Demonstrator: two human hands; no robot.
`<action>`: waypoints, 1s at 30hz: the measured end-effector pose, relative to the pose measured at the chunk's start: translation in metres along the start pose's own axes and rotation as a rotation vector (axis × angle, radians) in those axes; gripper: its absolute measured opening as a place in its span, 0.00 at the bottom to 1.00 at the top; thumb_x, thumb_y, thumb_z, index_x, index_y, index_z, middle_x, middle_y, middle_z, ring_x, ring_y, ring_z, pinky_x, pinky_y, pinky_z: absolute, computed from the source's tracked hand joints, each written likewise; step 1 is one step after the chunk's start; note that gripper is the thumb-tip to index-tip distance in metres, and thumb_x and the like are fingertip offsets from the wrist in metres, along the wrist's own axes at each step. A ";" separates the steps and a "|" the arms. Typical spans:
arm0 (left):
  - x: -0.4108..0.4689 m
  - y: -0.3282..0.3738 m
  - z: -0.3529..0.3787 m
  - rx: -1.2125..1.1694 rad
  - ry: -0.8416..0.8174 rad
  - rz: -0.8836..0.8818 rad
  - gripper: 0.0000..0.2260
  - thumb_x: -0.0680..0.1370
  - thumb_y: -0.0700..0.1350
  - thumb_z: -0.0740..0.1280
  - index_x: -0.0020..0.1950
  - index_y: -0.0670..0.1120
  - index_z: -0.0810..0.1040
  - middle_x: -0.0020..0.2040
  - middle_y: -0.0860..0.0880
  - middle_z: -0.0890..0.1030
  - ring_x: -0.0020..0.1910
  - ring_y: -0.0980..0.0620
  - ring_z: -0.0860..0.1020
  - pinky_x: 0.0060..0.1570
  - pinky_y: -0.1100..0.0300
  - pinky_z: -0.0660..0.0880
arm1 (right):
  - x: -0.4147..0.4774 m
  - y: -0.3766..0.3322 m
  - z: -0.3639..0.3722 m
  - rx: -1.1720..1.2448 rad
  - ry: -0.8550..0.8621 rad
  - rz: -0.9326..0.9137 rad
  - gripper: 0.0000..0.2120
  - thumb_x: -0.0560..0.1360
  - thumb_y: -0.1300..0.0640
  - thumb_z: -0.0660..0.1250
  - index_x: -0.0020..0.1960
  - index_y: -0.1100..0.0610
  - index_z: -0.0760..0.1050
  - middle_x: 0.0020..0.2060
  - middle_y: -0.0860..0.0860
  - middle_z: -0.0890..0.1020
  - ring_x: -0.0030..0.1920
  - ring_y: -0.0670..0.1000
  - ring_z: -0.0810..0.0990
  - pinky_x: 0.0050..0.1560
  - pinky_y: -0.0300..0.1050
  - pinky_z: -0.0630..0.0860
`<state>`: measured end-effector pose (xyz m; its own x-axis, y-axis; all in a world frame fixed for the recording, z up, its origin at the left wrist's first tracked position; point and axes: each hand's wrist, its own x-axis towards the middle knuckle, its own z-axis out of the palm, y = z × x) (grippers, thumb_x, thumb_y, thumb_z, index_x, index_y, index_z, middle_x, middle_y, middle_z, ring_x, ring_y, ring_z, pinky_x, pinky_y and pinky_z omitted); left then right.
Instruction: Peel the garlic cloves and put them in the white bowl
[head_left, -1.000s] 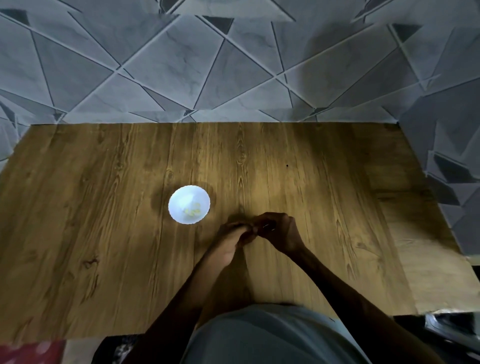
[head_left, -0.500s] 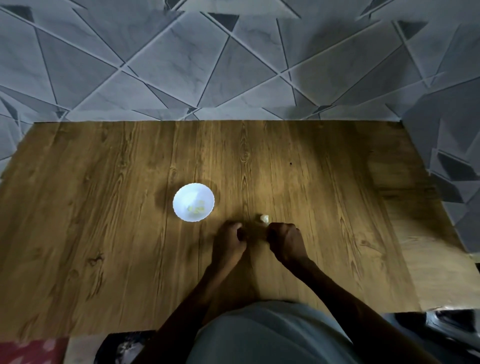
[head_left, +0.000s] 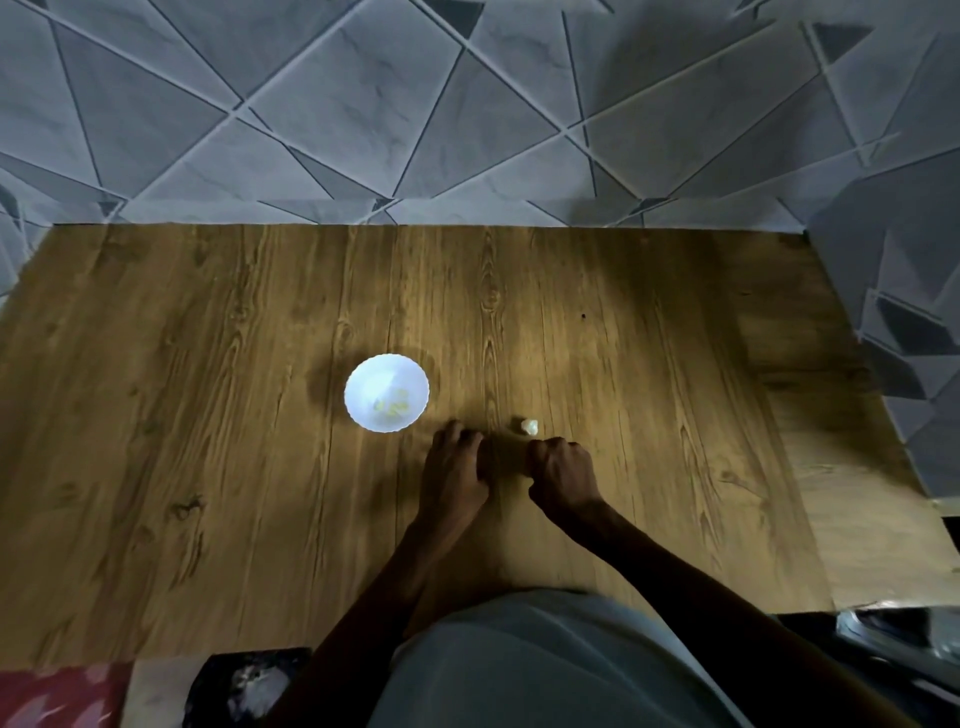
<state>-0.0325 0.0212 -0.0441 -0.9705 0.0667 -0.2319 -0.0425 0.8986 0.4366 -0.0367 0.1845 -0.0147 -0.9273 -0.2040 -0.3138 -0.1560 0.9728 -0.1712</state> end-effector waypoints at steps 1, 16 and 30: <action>0.000 0.000 0.000 0.004 0.000 0.002 0.26 0.75 0.44 0.68 0.73 0.46 0.68 0.75 0.46 0.63 0.74 0.45 0.60 0.72 0.53 0.60 | 0.002 -0.001 0.000 -0.011 -0.002 -0.002 0.13 0.78 0.63 0.60 0.62 0.59 0.73 0.57 0.55 0.80 0.52 0.53 0.79 0.55 0.44 0.73; 0.003 0.022 -0.011 -0.991 -0.271 -0.306 0.07 0.77 0.29 0.64 0.48 0.38 0.79 0.39 0.44 0.80 0.31 0.58 0.80 0.32 0.67 0.77 | -0.008 0.014 -0.031 0.892 0.157 0.005 0.04 0.74 0.68 0.71 0.43 0.62 0.83 0.34 0.51 0.85 0.33 0.48 0.85 0.36 0.46 0.83; -0.006 0.018 -0.023 -1.136 -0.218 -0.263 0.06 0.75 0.34 0.69 0.51 0.38 0.83 0.47 0.40 0.85 0.49 0.44 0.84 0.54 0.48 0.80 | -0.007 0.011 -0.035 0.796 0.207 -0.085 0.05 0.73 0.66 0.73 0.48 0.61 0.82 0.37 0.51 0.86 0.34 0.44 0.85 0.37 0.42 0.83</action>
<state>-0.0330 0.0274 -0.0146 -0.8442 0.1092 -0.5248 -0.5276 0.0038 0.8495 -0.0439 0.2006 0.0182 -0.9793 -0.1732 -0.1052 -0.0126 0.5702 -0.8214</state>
